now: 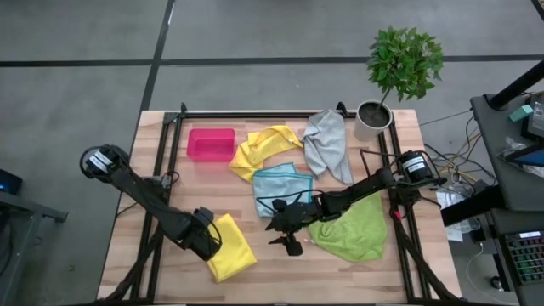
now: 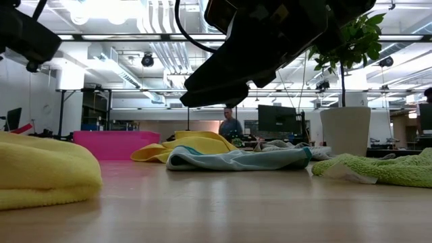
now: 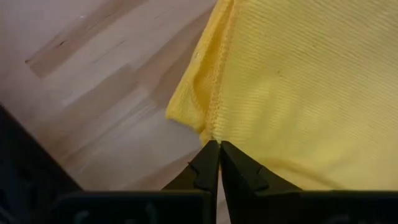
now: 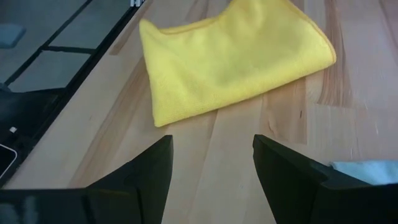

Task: Fold microfiber towels
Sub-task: Fold the bottom yellow microfiber cloth

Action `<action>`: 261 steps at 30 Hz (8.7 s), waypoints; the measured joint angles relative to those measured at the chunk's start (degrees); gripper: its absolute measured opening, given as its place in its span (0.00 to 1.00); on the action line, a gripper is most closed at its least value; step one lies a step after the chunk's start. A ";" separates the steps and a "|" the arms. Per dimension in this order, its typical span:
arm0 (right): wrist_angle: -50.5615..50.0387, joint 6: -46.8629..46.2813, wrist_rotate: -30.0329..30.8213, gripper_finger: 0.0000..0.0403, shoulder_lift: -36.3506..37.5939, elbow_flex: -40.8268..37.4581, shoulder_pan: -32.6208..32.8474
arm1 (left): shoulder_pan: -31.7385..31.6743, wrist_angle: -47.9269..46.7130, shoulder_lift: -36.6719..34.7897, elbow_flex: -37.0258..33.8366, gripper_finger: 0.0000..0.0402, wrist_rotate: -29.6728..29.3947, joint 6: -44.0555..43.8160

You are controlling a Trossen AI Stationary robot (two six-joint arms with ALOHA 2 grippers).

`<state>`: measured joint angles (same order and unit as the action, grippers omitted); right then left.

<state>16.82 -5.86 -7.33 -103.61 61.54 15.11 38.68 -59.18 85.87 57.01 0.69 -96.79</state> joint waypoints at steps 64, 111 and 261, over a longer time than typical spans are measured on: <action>0.24 -2.06 0.02 0.52 0.00 -0.04 0.24 | 9.05 31.37 12.03 9.99 0.22 -0.21 10.08; 10.28 0.54 -4.66 0.09 -21.70 19.78 2.25 | 9.26 5.26 7.57 9.31 0.22 -6.20 14.68; 1.81 -0.77 -4.44 0.02 -24.13 24.15 1.36 | 11.28 6.83 11.08 1.08 0.01 -9.10 43.10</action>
<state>18.63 -6.63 -11.77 -127.74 85.69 16.47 49.95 -52.35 96.95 58.10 -8.40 -53.69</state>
